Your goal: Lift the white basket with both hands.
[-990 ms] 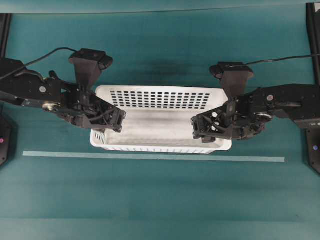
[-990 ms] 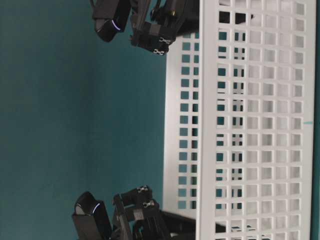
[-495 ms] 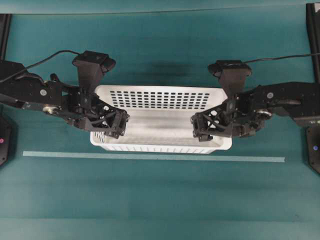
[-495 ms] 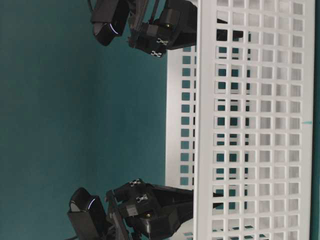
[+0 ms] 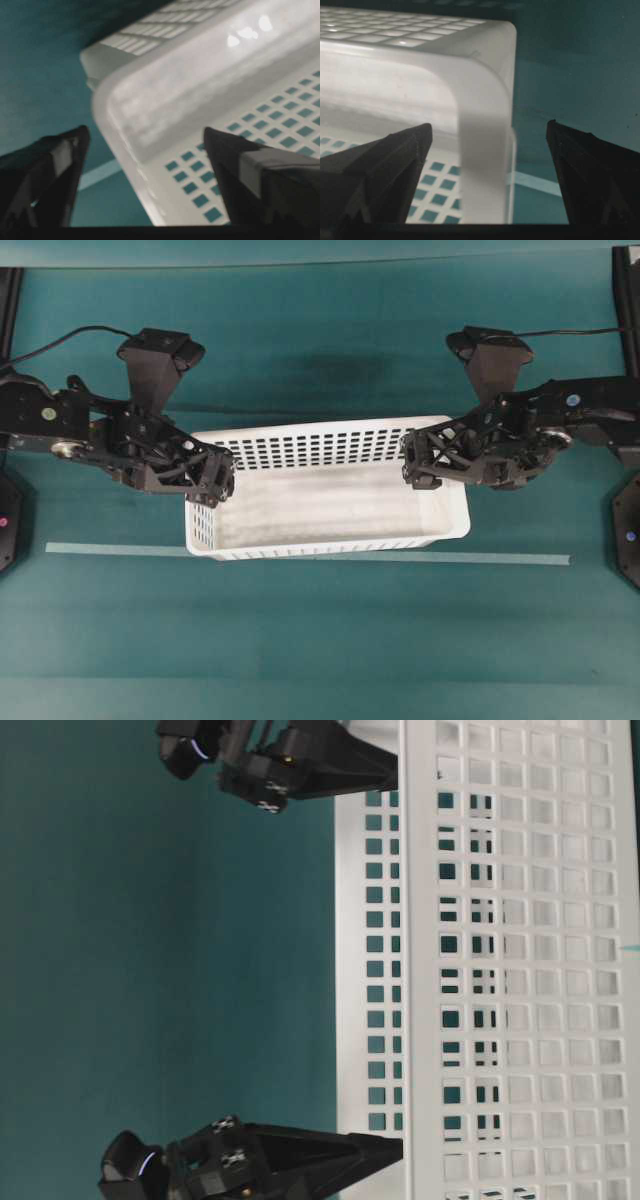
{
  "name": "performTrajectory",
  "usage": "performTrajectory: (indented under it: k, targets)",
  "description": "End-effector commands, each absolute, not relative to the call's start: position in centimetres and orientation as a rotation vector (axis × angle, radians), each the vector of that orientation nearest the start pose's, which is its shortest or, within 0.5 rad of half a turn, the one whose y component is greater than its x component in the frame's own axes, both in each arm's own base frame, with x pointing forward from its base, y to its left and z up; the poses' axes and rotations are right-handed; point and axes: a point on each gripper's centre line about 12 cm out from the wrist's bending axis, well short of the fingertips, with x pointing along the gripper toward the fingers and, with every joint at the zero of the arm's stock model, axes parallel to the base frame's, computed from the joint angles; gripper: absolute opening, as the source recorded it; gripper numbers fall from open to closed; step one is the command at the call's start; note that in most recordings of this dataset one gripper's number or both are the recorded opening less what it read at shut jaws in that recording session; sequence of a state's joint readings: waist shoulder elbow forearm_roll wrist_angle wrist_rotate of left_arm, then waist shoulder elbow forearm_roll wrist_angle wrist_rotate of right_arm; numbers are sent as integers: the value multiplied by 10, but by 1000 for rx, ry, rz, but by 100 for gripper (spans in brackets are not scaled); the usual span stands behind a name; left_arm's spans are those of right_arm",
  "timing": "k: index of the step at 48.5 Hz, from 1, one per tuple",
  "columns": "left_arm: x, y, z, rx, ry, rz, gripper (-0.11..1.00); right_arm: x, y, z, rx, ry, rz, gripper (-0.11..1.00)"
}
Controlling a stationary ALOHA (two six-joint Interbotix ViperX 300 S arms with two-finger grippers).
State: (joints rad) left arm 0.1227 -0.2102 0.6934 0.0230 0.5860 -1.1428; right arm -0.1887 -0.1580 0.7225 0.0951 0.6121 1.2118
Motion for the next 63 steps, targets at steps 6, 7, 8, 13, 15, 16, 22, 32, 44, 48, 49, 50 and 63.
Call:
performTrajectory:
  k: [6, 7, 8, 13, 15, 16, 22, 32, 44, 48, 49, 50, 63]
  targets:
    - [313, 41, 222, -1047, 816, 652, 93, 303, -54, 192, 1241, 915, -845, 96]
    - [311, 41, 225, -1041, 812, 646, 93, 301, -55, 196, 1236, 912, -846, 96]
    - [309, 41, 228, -1038, 809, 641, 93, 299, -55, 199, 1232, 910, -846, 96]
    - [298, 40, 245, -1015, 790, 615, 93, 289, -59, 216, 1213, 882, -845, 96]
    - [292, 39, 256, -997, 770, 591, 93, 285, -61, 223, 1204, 866, -842, 96]
    - [290, 39, 260, -988, 764, 582, 93, 284, -61, 227, 1202, 855, -838, 96]
    - [278, 37, 283, -941, 703, 520, 93, 280, -63, 249, 1157, 768, -779, 96]
    - [264, 32, 308, -832, 612, 413, 93, 287, -56, 280, 986, 603, -552, 95]
    - [256, 22, 333, -665, 462, 257, 93, 286, -48, 299, 749, 483, -371, 95]
    - [255, 19, 344, -599, 398, 205, 93, 283, -45, 306, 676, 438, -322, 95]
    - [254, 18, 346, -585, 382, 193, 93, 283, -43, 308, 660, 425, -309, 95]
    - [253, 17, 349, -562, 361, 180, 93, 282, -43, 310, 642, 410, -298, 95]
    - [238, 13, 371, -377, 228, 105, 93, 254, -34, 345, 437, 162, -176, 95]
